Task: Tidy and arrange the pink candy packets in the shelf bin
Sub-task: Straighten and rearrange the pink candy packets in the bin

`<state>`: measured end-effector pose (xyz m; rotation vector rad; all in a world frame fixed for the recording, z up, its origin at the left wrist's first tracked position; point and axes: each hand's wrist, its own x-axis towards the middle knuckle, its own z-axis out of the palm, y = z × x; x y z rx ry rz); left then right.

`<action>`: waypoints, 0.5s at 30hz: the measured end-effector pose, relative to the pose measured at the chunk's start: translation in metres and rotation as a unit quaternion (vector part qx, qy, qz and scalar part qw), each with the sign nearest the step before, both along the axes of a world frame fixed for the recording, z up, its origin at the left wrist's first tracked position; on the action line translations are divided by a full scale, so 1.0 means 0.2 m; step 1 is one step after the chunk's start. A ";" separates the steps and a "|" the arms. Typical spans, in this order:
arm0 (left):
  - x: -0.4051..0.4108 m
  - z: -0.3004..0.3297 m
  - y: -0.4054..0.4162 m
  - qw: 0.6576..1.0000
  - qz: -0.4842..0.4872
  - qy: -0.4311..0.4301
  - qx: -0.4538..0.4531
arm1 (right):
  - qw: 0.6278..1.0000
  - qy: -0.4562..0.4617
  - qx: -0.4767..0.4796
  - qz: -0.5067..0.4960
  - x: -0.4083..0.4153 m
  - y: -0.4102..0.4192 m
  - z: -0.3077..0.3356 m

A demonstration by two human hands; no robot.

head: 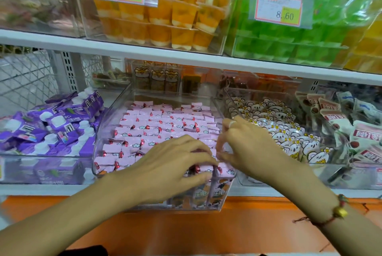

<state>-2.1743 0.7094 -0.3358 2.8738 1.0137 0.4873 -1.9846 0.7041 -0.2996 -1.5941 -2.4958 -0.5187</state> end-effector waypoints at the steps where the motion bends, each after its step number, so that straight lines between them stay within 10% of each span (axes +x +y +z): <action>1: 0.00 0.00 -0.01 1.000 -0.001 -0.009 -0.003 | 1.000 -0.007 0.003 0.003 0.00 0.01 0.00; 9: 0.00 0.00 0.00 1.000 0.002 0.012 -0.009 | 0.998 0.046 0.039 0.034 0.05 -0.01 -0.06; 15: 0.00 -0.01 0.01 0.999 0.002 0.028 -0.015 | 0.934 0.316 0.162 0.041 0.07 -0.05 0.01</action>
